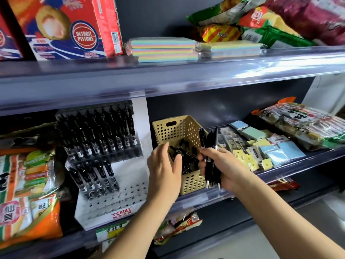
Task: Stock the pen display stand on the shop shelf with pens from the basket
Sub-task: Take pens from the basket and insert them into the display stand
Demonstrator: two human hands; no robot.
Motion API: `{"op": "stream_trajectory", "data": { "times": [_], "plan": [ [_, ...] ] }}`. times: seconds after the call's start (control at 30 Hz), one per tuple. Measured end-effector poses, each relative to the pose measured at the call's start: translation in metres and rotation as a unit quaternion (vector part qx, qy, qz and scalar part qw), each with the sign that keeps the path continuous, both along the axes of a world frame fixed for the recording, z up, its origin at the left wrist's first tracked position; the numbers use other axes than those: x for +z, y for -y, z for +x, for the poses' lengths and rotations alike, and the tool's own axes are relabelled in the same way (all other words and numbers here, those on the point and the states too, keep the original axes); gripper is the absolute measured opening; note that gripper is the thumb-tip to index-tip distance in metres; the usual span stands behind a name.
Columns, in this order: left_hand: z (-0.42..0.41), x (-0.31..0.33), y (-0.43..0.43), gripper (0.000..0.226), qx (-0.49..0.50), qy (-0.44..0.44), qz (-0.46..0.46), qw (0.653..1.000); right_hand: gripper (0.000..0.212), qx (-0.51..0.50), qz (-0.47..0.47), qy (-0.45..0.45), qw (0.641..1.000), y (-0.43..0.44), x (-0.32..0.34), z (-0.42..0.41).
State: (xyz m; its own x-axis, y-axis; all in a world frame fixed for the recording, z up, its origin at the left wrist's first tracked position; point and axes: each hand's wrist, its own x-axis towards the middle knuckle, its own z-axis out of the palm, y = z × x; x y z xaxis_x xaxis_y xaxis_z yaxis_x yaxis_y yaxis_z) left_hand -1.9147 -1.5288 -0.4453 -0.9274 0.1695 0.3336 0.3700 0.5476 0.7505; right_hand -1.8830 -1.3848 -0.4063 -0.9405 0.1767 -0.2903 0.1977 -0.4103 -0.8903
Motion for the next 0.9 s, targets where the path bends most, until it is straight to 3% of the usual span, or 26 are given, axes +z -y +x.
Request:
{"op": "stream_trajectory", "data": {
  "times": [0.07, 0.13, 0.17, 0.23, 0.33, 0.4, 0.53, 0.63, 0.7, 0.77, 0.9],
  "plan": [
    [0.021, -0.002, 0.01, 0.063, -0.068, -0.02, 0.022, 0.997, 0.006, 0.008, 0.0, -0.001, 1.0, 0.014, -0.004, 0.007],
    [0.038, -0.001, 0.02, 0.065, -0.11, 0.115, 0.078, 0.984, 0.006, 0.015, 0.006, 0.004, 1.0, 0.032, -0.006, 0.014],
    [0.045, 0.002, 0.023, 0.061, -0.125, 0.206, 0.131, 0.962, 0.006, 0.022, 0.005, 0.008, 1.0, 0.042, -0.006, 0.017],
    [0.053, 0.004, 0.029, 0.055, -0.142, 0.374, 0.278, 0.873, 0.006, 0.045, 0.011, 0.008, 0.999, 0.058, -0.007, 0.023],
    [0.06, 0.0, 0.042, 0.058, -0.126, 0.474, 0.416, 0.766, 0.004, 0.079, 0.038, 0.015, 0.996, 0.079, -0.01, 0.031],
    [0.066, 0.0, 0.048, 0.063, -0.111, 0.491, 0.446, 0.74, 0.004, 0.102, 0.06, 0.023, 0.993, 0.092, -0.012, 0.036],
    [0.072, -0.001, 0.062, 0.067, -0.083, 0.495, 0.429, 0.751, 0.012, 0.126, 0.177, 0.002, 0.976, 0.116, -0.017, 0.041],
    [0.074, -0.003, 0.074, 0.057, -0.076, 0.488, 0.41, 0.767, 0.013, 0.143, 0.365, -0.04, 0.919, 0.125, -0.021, 0.04],
    [0.073, -0.006, 0.081, 0.063, -0.068, 0.496, 0.41, 0.763, 0.009, 0.162, 0.449, -0.047, 0.877, 0.131, -0.022, 0.04],
    [0.072, -0.01, 0.087, 0.075, -0.08, 0.523, 0.447, 0.722, 0.015, 0.183, 0.495, -0.049, 0.848, 0.137, -0.021, 0.039],
    [0.073, -0.009, 0.098, 0.079, -0.1, 0.519, 0.605, 0.596, 0.033, 0.229, 0.586, -0.043, 0.776, 0.152, -0.019, 0.04]
  ]
}}
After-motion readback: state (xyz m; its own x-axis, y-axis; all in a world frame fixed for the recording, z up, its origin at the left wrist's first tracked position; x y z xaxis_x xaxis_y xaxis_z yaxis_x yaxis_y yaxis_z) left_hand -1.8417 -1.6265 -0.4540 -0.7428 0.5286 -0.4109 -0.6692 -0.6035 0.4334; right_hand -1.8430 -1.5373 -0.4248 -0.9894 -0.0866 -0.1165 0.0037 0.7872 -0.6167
